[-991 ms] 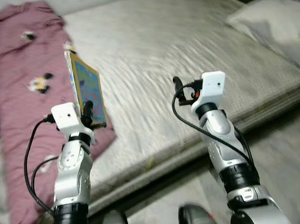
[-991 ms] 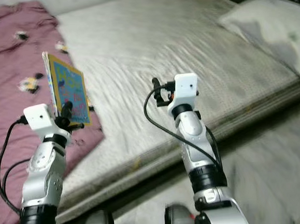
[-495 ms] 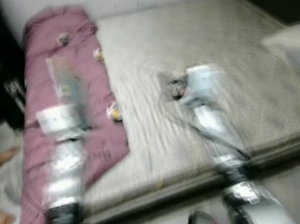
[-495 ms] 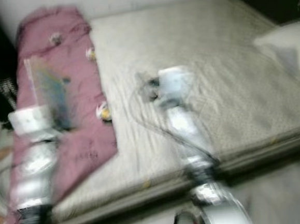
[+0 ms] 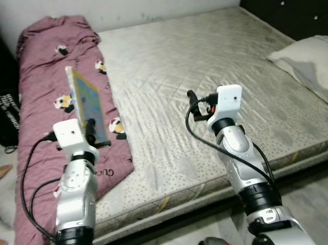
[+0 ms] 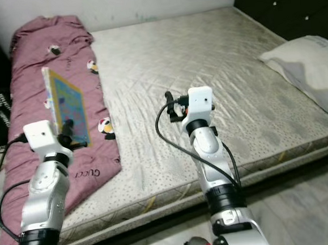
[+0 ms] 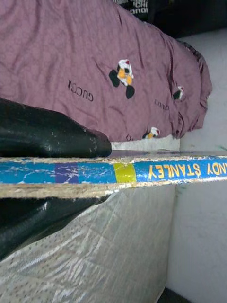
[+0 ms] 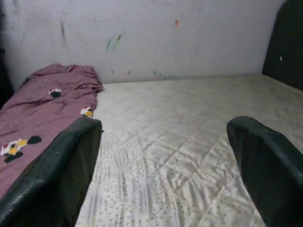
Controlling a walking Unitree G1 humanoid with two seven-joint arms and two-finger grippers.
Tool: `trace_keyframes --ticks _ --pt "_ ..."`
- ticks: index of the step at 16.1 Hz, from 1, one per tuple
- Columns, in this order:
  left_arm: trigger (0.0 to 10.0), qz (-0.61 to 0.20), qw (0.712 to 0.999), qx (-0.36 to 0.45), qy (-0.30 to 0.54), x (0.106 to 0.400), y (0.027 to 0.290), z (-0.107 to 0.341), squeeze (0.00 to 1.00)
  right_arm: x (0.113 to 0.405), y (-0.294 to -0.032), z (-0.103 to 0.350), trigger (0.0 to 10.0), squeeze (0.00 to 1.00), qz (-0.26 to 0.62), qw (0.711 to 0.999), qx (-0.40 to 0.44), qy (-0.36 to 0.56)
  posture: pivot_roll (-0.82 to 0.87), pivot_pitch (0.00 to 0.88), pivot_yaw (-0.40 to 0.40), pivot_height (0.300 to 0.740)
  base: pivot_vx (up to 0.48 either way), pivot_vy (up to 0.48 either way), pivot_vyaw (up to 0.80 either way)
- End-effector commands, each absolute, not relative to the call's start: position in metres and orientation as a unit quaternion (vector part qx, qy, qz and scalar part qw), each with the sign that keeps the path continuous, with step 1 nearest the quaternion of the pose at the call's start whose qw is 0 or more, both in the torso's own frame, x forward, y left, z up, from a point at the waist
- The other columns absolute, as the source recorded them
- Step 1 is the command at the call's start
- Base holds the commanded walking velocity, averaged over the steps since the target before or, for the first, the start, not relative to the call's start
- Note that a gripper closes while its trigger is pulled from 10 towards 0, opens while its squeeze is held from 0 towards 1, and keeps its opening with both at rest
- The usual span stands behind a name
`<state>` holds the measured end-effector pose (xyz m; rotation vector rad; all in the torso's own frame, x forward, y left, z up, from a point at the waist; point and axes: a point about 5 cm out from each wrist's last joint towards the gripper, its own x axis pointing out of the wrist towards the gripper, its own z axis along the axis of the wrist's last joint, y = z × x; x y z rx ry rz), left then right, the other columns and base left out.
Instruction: Clean up the room
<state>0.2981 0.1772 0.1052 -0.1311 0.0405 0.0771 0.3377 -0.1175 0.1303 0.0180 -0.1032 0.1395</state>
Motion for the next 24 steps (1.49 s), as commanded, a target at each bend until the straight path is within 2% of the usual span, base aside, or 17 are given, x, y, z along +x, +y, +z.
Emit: trace_keyframes --ticks 1,7,10,24 --pt "10.0 0.030 0.998 -0.056 0.003 0.301 0.177 0.113 0.00 0.340 -0.113 0.133 10.0 0.00 0.074 0.995 0.004 -0.059 -0.03 0.000 0.018 0.740 0.000 0.000 0.77" --pt "10.0 0.013 0.999 -0.041 -0.020 0.308 0.177 0.124 0.00 0.348 -0.104 0.142 10.0 0.00 0.081 0.994 0.015 -0.071 -0.01 0.000 0.003 0.740 0.000 0.000 0.77" --pt "10.0 0.014 0.999 -0.044 -0.023 0.308 0.178 0.124 0.00 0.348 -0.108 0.140 10.0 0.00 0.076 0.995 0.019 -0.068 -0.01 0.000 0.005 0.740 0.000 -0.167 0.65" --pt "10.0 0.022 0.997 -0.069 -0.019 0.308 0.179 0.120 0.00 0.346 -0.113 0.134 10.0 0.00 0.069 0.996 0.019 -0.055 -0.03 0.000 0.001 0.740 0.000 -0.323 0.00"
